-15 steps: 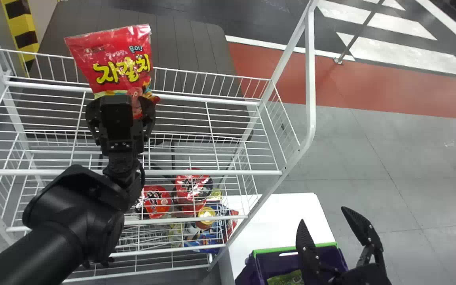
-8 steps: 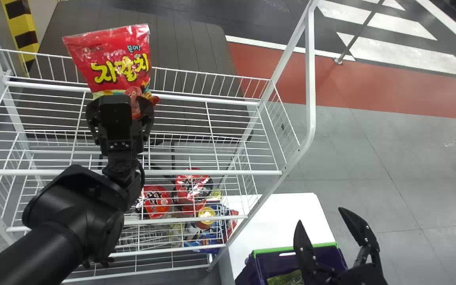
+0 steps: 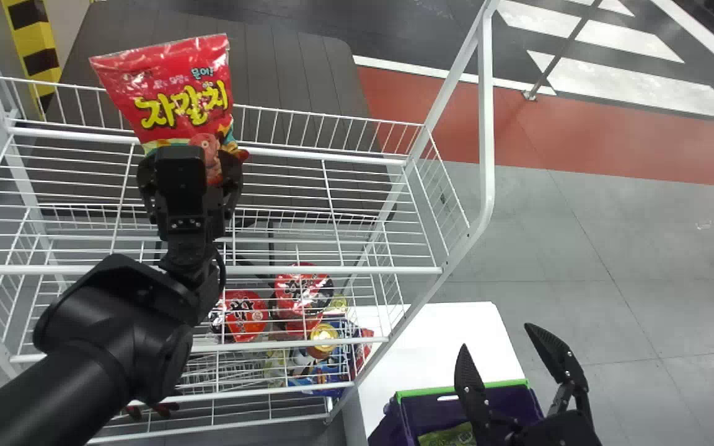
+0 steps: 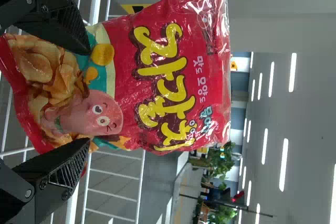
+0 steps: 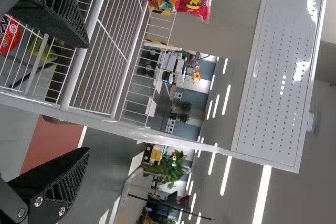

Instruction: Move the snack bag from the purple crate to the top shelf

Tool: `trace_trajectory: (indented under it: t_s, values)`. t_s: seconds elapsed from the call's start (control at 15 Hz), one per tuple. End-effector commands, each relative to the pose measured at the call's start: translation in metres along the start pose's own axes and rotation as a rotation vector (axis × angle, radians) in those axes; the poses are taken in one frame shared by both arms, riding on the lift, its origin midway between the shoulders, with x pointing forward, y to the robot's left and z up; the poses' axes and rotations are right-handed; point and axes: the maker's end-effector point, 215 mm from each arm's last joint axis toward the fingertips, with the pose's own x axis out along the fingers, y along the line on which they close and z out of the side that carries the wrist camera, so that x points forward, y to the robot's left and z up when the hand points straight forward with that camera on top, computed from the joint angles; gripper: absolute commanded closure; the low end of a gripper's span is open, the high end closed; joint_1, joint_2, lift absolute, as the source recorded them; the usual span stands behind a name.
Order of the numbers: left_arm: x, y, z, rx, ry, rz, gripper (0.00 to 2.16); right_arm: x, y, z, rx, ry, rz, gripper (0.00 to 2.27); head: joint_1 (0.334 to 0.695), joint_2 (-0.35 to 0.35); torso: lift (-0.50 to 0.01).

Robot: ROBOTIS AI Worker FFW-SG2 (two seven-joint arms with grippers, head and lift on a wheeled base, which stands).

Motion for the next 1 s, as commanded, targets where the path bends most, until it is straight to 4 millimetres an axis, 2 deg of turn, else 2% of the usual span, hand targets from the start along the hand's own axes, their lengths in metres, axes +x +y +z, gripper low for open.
trace_trajectory:
  t_s: [0.0,0.07,0.2,0.4,0.47,0.6,0.67,0.73,0.93]
  values:
    - [0.005,0.003,0.003,-0.001,-0.001,0.007,0.28,0.001,0.006,-0.002,0.008,-0.001,0.0,0.12,0.695,-0.35,0.0]
    - [0.007,0.007,0.003,0.001,0.0,0.012,0.28,0.0,0.007,0.0,0.001,-0.009,0.001,0.12,0.695,-0.35,0.0]
    - [0.01,0.014,0.0,0.012,0.006,0.021,0.45,-0.001,0.007,-0.001,-0.003,-0.01,0.001,0.12,0.695,-0.35,0.0]
    - [0.013,0.017,0.002,0.018,0.0,0.028,0.48,-0.001,0.007,-0.002,-0.006,-0.019,-0.002,0.12,0.695,-0.35,0.0]
    - [0.013,0.018,0.003,0.021,-0.003,0.03,0.7,0.0,0.008,-0.003,-0.004,-0.019,-0.003,0.12,0.695,-0.35,0.0]
    - [0.013,0.017,0.005,0.029,-0.009,0.031,0.76,0.0,0.008,0.0,-0.012,-0.037,-0.004,0.12,0.695,-0.35,0.0]
    - [0.012,0.019,0.006,0.032,-0.016,0.04,1.17,0.001,0.008,0.0,-0.012,-0.036,-0.004,0.12,0.695,-0.349,0.0]
    - [0.012,0.02,0.006,0.032,-0.016,0.041,1.26,0.002,0.008,0.0,-0.013,-0.039,-0.005,0.12,0.695,-0.347,0.0]
    - [0.01,0.019,0.004,0.049,-0.019,0.04,1.27,0.004,0.01,0.001,-0.015,-0.046,0.0,0.12,0.695,-0.345,0.0]
